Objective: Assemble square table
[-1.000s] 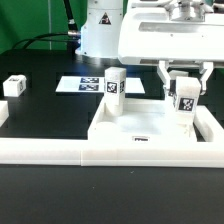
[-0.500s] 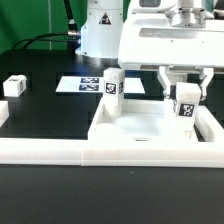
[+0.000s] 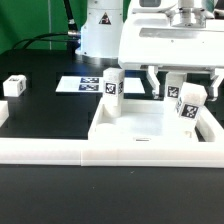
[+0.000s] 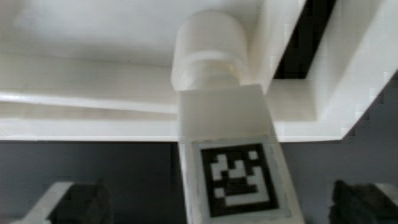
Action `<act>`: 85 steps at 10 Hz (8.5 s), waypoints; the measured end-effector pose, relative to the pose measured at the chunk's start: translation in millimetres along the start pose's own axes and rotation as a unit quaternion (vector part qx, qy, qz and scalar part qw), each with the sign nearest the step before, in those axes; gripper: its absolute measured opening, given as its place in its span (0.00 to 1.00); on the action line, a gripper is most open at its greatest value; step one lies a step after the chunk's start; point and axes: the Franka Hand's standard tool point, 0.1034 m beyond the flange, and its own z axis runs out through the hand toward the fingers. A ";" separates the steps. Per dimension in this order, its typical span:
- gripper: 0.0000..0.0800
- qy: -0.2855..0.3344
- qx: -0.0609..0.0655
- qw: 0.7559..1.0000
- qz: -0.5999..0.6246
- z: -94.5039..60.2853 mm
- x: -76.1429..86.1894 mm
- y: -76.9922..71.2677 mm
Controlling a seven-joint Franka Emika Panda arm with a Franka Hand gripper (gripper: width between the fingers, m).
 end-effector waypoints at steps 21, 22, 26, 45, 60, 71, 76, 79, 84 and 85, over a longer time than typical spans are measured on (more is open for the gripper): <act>0.81 -0.319 -0.007 0.945 0.079 8.9 -1.0 11.4; 0.81 -0.325 -0.008 0.942 0.083 8.0 -5.5 11.5; 0.36 -0.321 -0.042 0.929 0.181 8.9 -5.0 13.5; 0.61 -0.219 -0.178 0.631 0.723 18.2 5.5 -19.3; 0.81 -0.244 -0.035 0.955 0.163 12.9 16.0 -0.7; 0.36 -0.203 -0.136 0.775 0.583 13.4 12.0 -11.4; 0.36 -0.164 -0.176 0.550 0.800 10.4 6.8 -16.8; 0.39 -0.167 -0.171 0.559 0.794 10.4 6.9 -18.6; 0.78 -0.200 -0.117 0.755 0.614 7.4 16.8 -15.8; 0.81 -0.203 -0.114 0.770 0.595 8.2 15.7 -14.4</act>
Offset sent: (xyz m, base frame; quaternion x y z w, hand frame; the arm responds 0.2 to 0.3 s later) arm 0.0000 0.0000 0.0000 0.0000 0.0000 0.0000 1.0000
